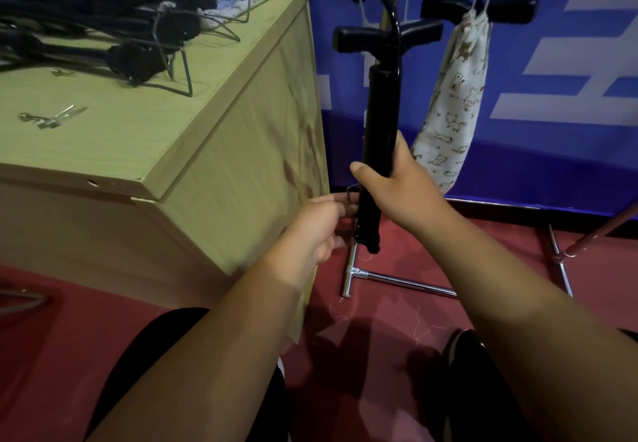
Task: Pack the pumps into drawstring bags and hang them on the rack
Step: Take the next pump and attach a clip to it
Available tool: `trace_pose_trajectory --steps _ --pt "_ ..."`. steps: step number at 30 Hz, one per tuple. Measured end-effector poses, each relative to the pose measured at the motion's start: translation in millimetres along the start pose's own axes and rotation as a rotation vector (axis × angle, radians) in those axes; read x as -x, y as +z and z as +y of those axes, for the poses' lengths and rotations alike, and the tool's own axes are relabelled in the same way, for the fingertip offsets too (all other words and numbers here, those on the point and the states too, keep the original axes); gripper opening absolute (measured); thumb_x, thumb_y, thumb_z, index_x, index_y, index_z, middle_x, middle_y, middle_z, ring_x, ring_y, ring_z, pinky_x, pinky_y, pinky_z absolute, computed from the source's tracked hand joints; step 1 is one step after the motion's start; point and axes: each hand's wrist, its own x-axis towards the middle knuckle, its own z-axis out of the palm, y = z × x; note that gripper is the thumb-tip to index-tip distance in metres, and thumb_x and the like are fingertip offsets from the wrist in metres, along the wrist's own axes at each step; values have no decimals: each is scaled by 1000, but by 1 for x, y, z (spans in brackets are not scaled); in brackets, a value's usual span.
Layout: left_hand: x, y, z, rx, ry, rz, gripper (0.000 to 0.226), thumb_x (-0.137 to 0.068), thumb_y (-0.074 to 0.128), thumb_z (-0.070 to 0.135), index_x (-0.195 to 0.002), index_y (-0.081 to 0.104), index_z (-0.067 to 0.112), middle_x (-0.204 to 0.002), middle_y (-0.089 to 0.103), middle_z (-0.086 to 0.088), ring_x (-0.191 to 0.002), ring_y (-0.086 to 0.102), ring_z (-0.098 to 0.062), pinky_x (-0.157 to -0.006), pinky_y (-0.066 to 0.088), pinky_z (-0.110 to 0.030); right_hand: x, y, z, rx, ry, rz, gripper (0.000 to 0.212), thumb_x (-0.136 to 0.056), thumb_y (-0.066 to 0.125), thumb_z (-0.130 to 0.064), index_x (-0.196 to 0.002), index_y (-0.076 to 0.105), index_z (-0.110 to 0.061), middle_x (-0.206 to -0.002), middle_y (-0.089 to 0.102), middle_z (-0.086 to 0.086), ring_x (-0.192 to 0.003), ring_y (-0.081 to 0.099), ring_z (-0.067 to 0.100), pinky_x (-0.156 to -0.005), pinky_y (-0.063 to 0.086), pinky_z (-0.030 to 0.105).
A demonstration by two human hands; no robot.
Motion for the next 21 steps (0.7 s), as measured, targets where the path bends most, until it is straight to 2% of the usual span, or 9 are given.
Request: trace_pose_trajectory --steps 3,5,8,11,13,15,17,18,21 --pt "4 -5 3 37 38 -15 33 -96 52 -6 -106 77 13 -95 77 -13 -103 69 -40 -103 50 -65 1 1 0 -9 12 -49 58 -104 66 -47 -156 40 -42 -108 64 -28 -95 62 -13 -74 43 11" --pt "11 -7 6 56 50 -25 32 -97 52 -5 -108 77 13 -93 79 -10 -103 70 -40 -104 51 -63 2 1 -2 7 7 -61 63 -104 65 -50 -160 37 -44 -110 64 -28 -99 62 -12 -75 42 10" --pt "26 -6 10 74 79 -37 35 -98 50 -5 -109 78 13 -92 80 -6 -106 70 -40 -106 51 -61 6 -3 -12 11 -16 -48 63 -104 65 -51 -160 38 -41 -112 65 -26 -101 63 -9 -75 42 10" --pt "40 -7 16 104 108 -37 35 -99 50 -5 -107 78 13 -87 81 -2 -106 69 -40 -106 52 -58 10 -8 -25 -1 -20 -29 56 -105 66 -48 -154 43 -39 -107 65 -24 -93 62 -11 -72 41 7" --pt "53 -8 24 128 121 -23 34 -100 48 -3 -108 77 12 -83 81 0 -101 69 -38 -93 59 -49 13 -11 -37 11 -40 -4 53 -104 68 -47 -151 45 -37 -102 64 -24 -89 62 -8 -69 40 6" --pt "65 -8 33 160 123 12 33 -102 45 0 -110 75 10 -86 78 -2 -94 67 -34 -79 56 -41 14 -17 -54 20 -66 16 48 -104 68 -45 -146 47 -35 -97 63 -25 -84 61 -8 -63 40 3" --pt "76 -6 43 197 122 55 30 -103 45 3 -117 72 7 -97 70 -7 -92 64 -32 -77 55 -41 12 -25 -71 17 -83 16 46 -104 68 -44 -144 46 -36 -96 64 -23 -84 60 -9 -62 41 5" --pt "82 -4 49 200 134 67 29 -103 46 4 -117 70 6 -100 66 -8 -90 63 -32 -76 54 -41 10 -29 -82 15 -94 14 46 -104 68 -44 -144 46 -36 -96 64 -22 -86 62 -7 -65 43 10" --pt "101 -1 75 144 207 93 25 -102 46 3 -107 71 8 -102 65 -10 -85 63 -33 -72 51 -37 6 -43 -115 24 -144 11 48 -104 68 -45 -145 46 -36 -95 64 -21 -89 66 1 -67 47 22"
